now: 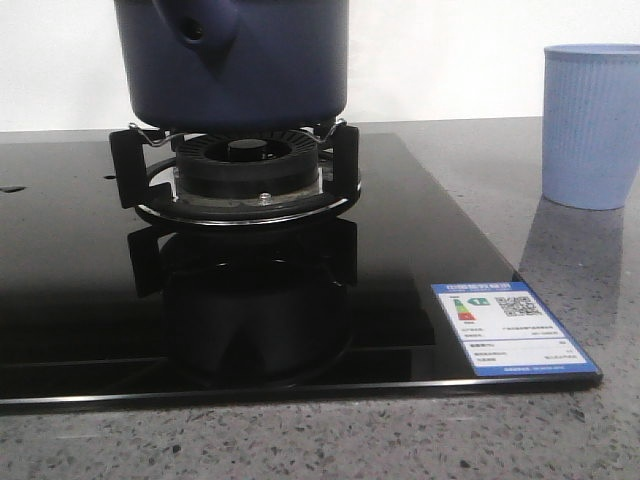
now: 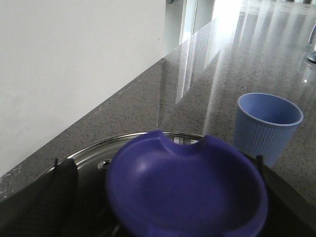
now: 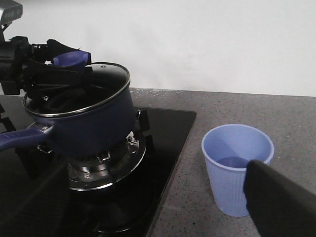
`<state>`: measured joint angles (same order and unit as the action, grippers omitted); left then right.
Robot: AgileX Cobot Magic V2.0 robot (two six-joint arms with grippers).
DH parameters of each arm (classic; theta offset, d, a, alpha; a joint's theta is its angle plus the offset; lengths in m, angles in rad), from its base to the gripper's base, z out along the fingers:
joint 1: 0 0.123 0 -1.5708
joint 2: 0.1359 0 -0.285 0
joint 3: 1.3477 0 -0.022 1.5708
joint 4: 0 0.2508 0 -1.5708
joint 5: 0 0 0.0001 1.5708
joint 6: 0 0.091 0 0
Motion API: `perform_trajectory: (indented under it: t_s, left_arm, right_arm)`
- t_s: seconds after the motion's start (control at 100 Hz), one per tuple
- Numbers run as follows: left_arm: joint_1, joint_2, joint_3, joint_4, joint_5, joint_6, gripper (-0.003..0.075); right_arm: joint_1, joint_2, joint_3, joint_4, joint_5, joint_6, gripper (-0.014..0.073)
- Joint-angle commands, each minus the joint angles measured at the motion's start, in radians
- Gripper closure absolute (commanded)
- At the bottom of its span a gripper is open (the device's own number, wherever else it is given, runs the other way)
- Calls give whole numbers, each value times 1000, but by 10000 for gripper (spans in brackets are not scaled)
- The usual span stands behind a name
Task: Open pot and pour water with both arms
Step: 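Move the right gripper to the light blue cup and grasp it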
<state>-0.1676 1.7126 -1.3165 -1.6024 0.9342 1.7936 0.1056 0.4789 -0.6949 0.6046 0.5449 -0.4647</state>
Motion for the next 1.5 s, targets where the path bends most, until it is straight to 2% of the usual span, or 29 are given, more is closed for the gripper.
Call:
perform_trajectory:
  t_s: [0.0,0.13,0.32,0.42,0.54,0.76,0.91,0.99,1.11,1.28,1.49]
  left_arm:
    - [-5,-32,-34,-70,-2,5,135]
    - [-5,-32,-34,-114,2,5,194]
    - [-5,-35,-34,-156,35,5,413]
    - [-5,-37,-46,-168,73,5,475]
    - [-5,-43,-86,-172,119,3,478]
    - [-5,-104,-154,-172,126,-56,477]
    - [-5,-183,-158,-152,128,-97,477]
    - [-5,-229,-158,-112,128,-131,477]
    - [-5,-291,-158,-59,128,-170,477]
    - [-5,-357,-158,-55,128,-181,477]
    - [-5,-384,-158,-57,126,-185,477]
  right_arm:
    - [-1,15,-39,26,-57,-14,-53]
    - [-1,15,-39,26,-57,-14,-53]
    - [-1,15,-39,26,-57,-14,-53]
    - [-1,15,-39,26,-59,-14,-53]
    - [-1,15,-39,26,-74,-14,-53]
    - [-1,15,-39,12,-145,-14,-53]
    - [-1,21,-19,-194,-207,-14,-53]
    - [-1,35,30,-248,-249,-14,-52]
    - [-1,64,139,-246,-349,-14,-52]
    - [-1,114,272,-190,-578,-14,-52]
    - [55,216,282,-168,-652,-14,-52]
